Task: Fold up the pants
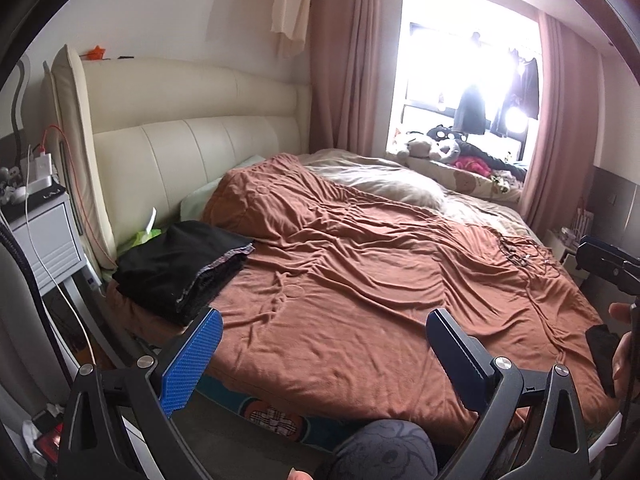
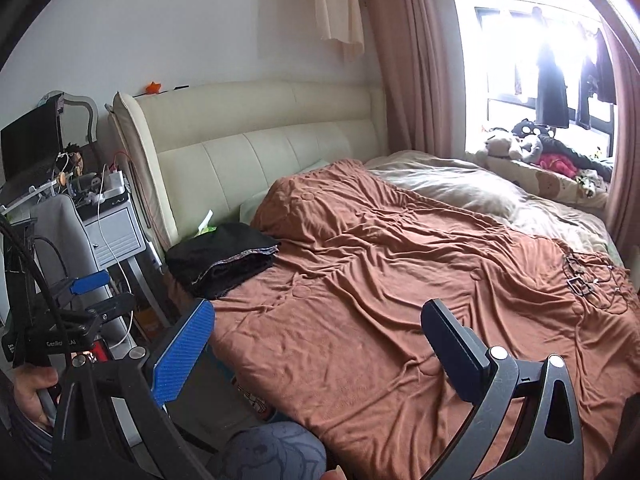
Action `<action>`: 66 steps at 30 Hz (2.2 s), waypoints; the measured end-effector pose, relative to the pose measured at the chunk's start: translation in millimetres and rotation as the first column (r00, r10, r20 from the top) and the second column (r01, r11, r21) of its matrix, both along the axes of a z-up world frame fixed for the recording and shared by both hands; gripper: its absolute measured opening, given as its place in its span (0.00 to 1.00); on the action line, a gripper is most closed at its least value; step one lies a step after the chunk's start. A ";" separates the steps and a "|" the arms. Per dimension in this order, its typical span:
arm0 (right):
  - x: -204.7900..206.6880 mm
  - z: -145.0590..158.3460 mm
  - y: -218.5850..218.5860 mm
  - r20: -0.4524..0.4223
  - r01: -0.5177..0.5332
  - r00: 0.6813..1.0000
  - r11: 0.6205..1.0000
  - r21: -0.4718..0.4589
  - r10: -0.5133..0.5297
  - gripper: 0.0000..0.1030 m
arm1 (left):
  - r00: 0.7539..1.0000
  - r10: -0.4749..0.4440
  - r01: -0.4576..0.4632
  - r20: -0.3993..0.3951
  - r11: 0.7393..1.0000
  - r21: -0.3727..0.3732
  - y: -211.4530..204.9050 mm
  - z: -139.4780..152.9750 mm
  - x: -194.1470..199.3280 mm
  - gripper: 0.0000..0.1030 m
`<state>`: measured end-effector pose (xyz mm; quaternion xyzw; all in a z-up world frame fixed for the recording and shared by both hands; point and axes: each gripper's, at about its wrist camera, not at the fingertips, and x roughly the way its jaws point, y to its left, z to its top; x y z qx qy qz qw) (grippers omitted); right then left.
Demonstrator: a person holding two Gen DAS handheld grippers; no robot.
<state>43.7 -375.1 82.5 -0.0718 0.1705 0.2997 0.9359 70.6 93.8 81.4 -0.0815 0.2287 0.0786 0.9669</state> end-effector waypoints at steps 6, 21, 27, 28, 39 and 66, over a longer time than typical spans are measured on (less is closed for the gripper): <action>-23.4 -15.5 -18.0 0.001 0.027 1.000 1.000 0.012 -0.028 1.00 | 1.000 -0.019 0.019 0.023 1.000 0.001 -18.0 -7.8 -22.4 1.00; -85.4 -54.5 -53.2 0.006 0.079 0.997 0.995 0.064 -0.079 1.00 | 0.998 -0.020 0.019 0.065 1.000 0.009 -30.3 -32.9 -73.2 1.00; -94.7 -74.1 -53.2 0.001 0.098 0.995 0.993 0.063 -0.099 1.00 | 0.997 -0.024 0.023 0.071 1.000 0.007 -31.3 -40.5 -80.1 1.00; -95.5 -75.6 -52.2 0.001 0.104 0.994 0.993 0.060 -0.105 1.00 | 0.997 -0.027 0.027 0.070 1.000 0.003 -30.9 -41.7 -81.0 1.00; -99.2 -77.7 -52.7 -0.007 0.120 0.993 0.990 0.074 -0.120 1.00 | 0.998 -0.033 0.033 0.054 0.999 -0.002 -29.8 -45.4 -82.2 1.00; -101.2 -83.9 -65.4 -0.011 0.135 0.991 0.988 0.080 -0.135 1.00 | 0.998 -0.038 0.037 0.059 0.999 0.020 -36.8 -43.4 -85.4 1.00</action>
